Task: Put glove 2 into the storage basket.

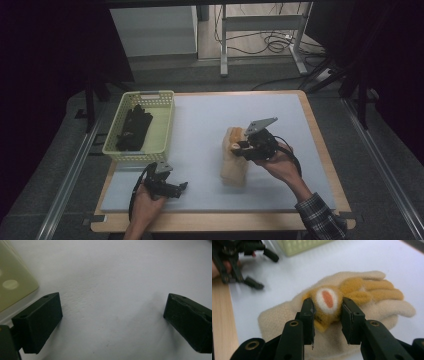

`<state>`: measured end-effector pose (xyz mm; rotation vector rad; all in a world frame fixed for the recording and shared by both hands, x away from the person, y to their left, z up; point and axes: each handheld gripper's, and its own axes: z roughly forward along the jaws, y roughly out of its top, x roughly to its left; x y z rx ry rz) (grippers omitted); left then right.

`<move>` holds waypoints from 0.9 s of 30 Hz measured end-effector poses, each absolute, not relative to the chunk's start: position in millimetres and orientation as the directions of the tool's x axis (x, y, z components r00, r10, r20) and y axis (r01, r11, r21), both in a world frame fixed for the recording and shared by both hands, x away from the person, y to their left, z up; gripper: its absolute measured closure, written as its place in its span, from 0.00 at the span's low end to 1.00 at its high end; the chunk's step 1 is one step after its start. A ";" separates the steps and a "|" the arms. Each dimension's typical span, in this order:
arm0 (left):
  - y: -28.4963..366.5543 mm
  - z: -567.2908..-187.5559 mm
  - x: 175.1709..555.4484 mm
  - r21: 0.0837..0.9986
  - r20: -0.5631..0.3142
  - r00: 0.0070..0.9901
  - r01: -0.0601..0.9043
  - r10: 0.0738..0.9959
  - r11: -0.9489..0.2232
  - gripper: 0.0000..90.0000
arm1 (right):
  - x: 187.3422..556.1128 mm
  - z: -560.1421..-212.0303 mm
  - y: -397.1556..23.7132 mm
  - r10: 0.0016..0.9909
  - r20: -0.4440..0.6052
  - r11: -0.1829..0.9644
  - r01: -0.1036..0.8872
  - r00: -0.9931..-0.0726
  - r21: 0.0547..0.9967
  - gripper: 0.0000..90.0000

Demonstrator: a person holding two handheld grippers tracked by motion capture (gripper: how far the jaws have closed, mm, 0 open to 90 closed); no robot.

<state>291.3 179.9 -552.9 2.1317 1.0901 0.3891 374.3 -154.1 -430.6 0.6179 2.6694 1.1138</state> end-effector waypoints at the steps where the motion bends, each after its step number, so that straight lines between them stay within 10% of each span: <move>1: 179.9 -552.9 291.3 0.703 -0.047 0.601 0.587 0.798 -0.401 0.03 | 373.7 -433.9 -157.7 0.443 -0.008 0.635 0.308 -0.896 0.709 0.72; 10: 180.2 -552.8 291.3 0.702 -0.045 0.603 0.586 0.796 -0.405 0.03 | 376.0 -474.5 -154.6 0.394 -0.018 0.667 0.272 -0.919 0.694 0.69; 21: 180.1 -552.8 291.2 0.702 -0.046 0.602 0.587 0.797 -0.403 0.03 | 378.8 -476.7 -170.0 0.486 0.022 0.576 0.339 -0.874 0.744 0.40; 24: 180.1 -552.8 291.2 0.702 -0.046 0.602 0.587 0.797 -0.403 0.03 | 378.9 -469.4 -186.7 0.539 0.050 0.524 0.382 -0.841 0.761 0.47; 27: 180.0 -552.8 291.2 0.702 -0.046 0.602 0.587 0.797 -0.403 0.03 | 375.4 -472.2 -203.1 0.595 0.063 0.506 0.435 -0.801 0.745 0.74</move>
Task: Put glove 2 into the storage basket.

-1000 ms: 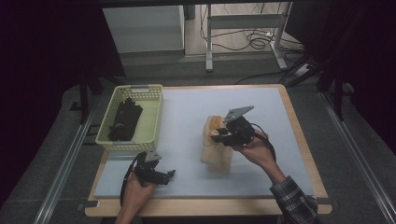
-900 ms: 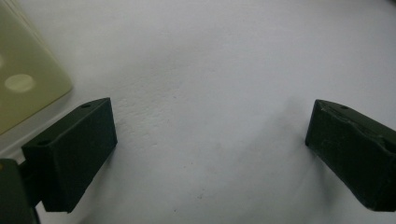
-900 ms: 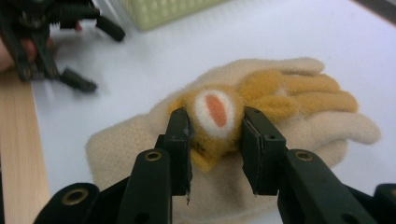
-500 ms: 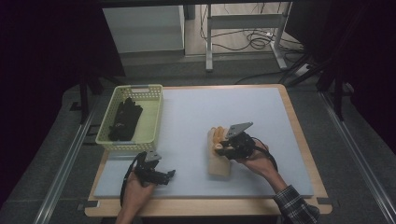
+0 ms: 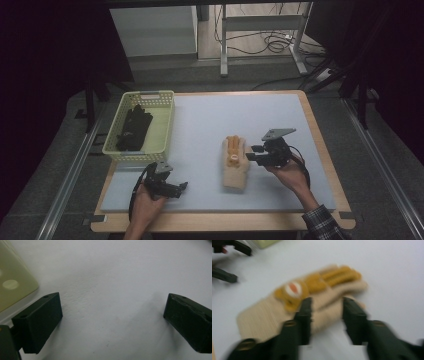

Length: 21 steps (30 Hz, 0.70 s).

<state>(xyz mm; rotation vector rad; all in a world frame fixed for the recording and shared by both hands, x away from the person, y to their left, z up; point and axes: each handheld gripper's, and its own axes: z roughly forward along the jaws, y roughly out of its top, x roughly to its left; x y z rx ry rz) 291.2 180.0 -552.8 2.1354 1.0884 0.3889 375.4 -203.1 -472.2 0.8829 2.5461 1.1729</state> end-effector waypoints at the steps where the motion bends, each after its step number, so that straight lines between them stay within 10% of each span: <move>1: 180.0 -552.8 291.2 0.702 -0.046 0.602 0.587 0.797 -0.403 0.03 | 374.3 -474.3 -206.4 0.604 0.069 0.501 0.446 -0.794 0.742 0.79; 5: 180.1 -552.8 291.2 0.702 -0.045 0.602 0.587 0.797 -0.404 0.03 | 366.0 -491.5 -217.2 0.609 0.123 0.479 0.486 -0.784 0.731 0.95; 21: 180.1 -552.9 291.2 0.702 -0.045 0.602 0.587 0.797 -0.403 0.03 | 343.5 -530.6 -189.7 0.558 0.133 0.517 0.468 -0.819 0.717 0.96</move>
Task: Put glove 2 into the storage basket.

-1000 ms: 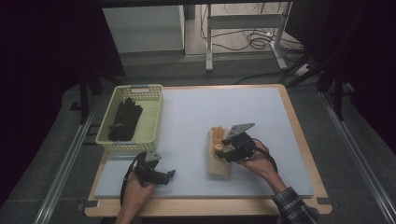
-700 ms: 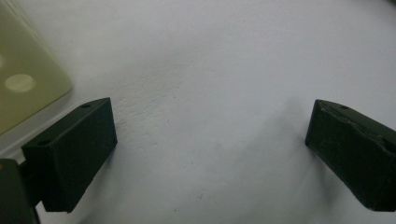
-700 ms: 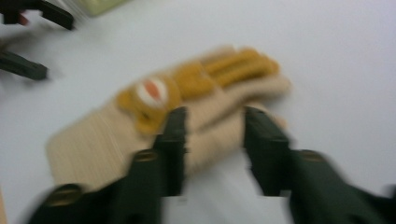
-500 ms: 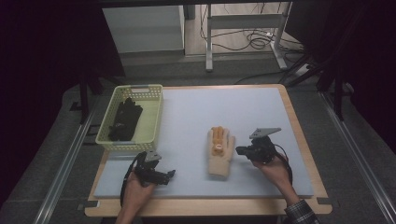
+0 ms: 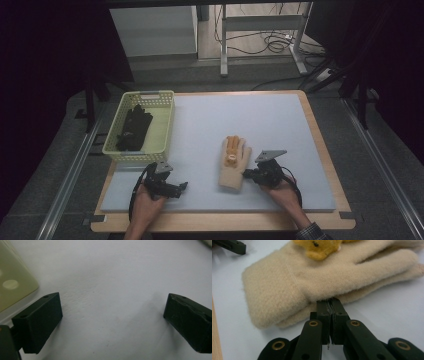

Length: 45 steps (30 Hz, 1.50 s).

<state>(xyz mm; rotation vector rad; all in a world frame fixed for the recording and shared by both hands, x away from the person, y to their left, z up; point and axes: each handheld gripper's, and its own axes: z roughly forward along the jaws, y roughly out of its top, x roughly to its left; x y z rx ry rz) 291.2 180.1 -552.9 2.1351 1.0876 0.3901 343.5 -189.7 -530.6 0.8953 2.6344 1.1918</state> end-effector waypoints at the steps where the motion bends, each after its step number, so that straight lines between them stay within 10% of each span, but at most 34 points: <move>1: 180.1 -552.9 291.2 0.702 -0.045 0.602 0.587 0.797 -0.403 0.03 | 343.2 -530.9 -187.7 0.556 0.132 0.517 0.466 -0.821 0.719 0.96; 45: 180.1 -552.9 291.2 0.702 -0.045 0.602 0.587 0.797 -0.403 0.03 | 343.4 -532.8 -122.9 0.505 0.068 0.561 0.387 -0.861 0.732 0.89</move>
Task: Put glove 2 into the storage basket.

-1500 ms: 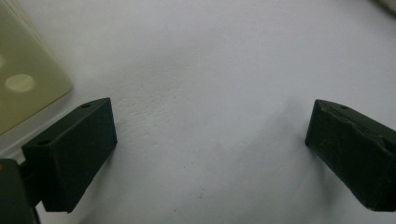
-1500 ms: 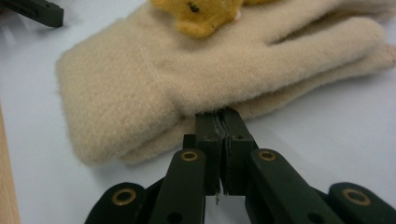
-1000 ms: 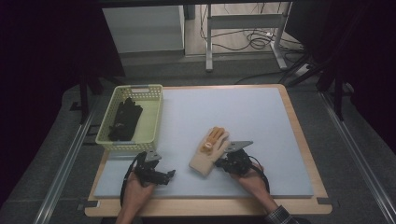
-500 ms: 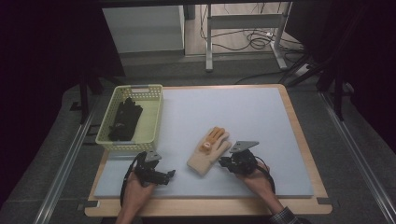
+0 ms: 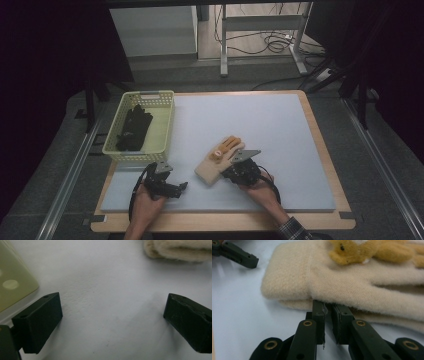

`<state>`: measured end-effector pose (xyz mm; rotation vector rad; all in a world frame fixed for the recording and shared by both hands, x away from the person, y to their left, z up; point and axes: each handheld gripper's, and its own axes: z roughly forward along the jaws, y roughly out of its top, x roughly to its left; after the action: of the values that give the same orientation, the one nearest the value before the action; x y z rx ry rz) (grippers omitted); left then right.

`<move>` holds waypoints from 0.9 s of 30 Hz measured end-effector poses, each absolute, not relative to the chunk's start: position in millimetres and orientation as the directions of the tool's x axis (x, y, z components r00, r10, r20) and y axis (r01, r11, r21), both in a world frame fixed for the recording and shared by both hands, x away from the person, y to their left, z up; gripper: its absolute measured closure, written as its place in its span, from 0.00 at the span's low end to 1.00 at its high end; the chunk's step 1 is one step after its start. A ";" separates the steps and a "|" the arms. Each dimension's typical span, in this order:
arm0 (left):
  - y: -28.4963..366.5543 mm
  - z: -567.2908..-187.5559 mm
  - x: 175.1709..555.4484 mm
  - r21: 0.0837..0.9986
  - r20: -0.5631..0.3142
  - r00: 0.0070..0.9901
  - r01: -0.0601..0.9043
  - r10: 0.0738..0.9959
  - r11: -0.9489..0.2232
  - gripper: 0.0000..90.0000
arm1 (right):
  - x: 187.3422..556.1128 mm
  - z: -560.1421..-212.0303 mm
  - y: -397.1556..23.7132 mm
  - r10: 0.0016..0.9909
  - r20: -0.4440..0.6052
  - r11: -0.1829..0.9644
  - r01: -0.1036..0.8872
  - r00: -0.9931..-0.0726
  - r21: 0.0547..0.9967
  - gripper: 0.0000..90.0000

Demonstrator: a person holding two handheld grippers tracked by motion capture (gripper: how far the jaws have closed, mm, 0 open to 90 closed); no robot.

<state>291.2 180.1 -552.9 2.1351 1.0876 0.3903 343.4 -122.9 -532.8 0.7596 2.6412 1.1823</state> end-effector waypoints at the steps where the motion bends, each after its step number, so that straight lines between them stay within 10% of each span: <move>1: 180.1 -552.9 291.1 0.702 -0.044 0.602 0.586 0.797 -0.404 0.03 | 343.6 -532.2 -121.9 0.501 0.064 0.565 0.382 -0.863 0.731 0.88; 27: 180.1 -552.5 291.6 0.699 -0.044 0.604 0.587 0.796 -0.407 0.03 | 343.6 -519.0 -260.6 0.754 -0.048 0.464 0.481 -0.655 0.744 0.27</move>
<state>291.6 180.1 -552.5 2.1403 1.0867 0.3890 343.6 -260.6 -519.0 1.0406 2.3466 1.0171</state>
